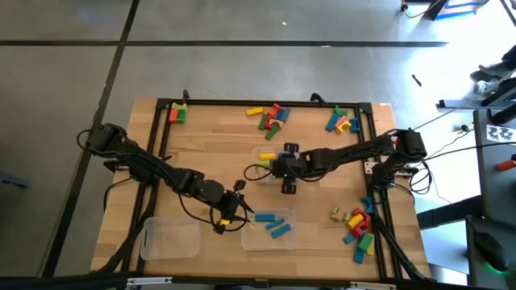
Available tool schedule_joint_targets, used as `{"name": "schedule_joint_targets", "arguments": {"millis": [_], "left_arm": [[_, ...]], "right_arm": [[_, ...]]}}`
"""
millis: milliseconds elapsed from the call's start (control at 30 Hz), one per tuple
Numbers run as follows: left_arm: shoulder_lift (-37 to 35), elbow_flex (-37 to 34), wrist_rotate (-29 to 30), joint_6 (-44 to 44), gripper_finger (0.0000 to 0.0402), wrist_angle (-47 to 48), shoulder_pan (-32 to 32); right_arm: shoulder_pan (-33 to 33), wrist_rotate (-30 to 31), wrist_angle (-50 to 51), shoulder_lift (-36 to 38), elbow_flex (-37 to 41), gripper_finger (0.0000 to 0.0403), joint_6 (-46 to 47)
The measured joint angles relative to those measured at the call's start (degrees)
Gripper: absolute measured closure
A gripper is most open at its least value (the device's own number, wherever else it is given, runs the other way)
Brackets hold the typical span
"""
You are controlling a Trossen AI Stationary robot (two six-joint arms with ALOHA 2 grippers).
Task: Sort blocks by size
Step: Put the green cylindrical block into the top transparent bin, then put the light green arch block into the bottom left transparent bin
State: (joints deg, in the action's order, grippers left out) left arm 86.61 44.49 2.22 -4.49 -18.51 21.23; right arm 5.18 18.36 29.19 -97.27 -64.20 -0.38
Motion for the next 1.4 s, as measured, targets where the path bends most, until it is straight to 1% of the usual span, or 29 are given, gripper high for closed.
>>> {"name": "schedule_joint_targets", "arguments": {"millis": [200,300,400,500,700,867,1133,1400], "left_arm": [[0.0,0.0,0.0,0.0,0.0266,-0.1,0.0],[0.0,0.0,0.0,0.0,0.0266,-0.1,0.0],[0.0,0.0,0.0,0.0,0.0266,-0.1,0.0],[0.0,0.0,0.0,0.0,0.0266,-0.1,0.0],[0.0,0.0,0.0,0.0,0.0266,-0.1,0.0],[0.0,0.0,0.0,0.2,0.0266,0.0,0.0],[0.0,0.0,0.0,0.0,0.0266,0.0,0.0],[0.0,0.0,0.0,0.1,0.0266,-0.1,0.0]], "right_arm": [[0.0,-0.7,-1.1,0.0,0.5,0.0198,1.8],[0.1,-1.9,-1.0,0.0,0.5,0.0180,1.9],[0.3,-4.3,0.2,0.2,0.2,0.0170,2.9],[1.4,-7.0,3.6,0.8,-1.8,0.0167,5.5],[6.8,-8.5,15.8,2.1,-8.3,0.0167,10.8],[11.7,-8.5,22.3,2.7,-12.4,0.0167,14.8],[19.7,-7.2,28.8,3.5,-12.9,0.0166,24.0],[28.2,-3.1,37.2,3.5,-12.9,0.0166,36.6]]}}
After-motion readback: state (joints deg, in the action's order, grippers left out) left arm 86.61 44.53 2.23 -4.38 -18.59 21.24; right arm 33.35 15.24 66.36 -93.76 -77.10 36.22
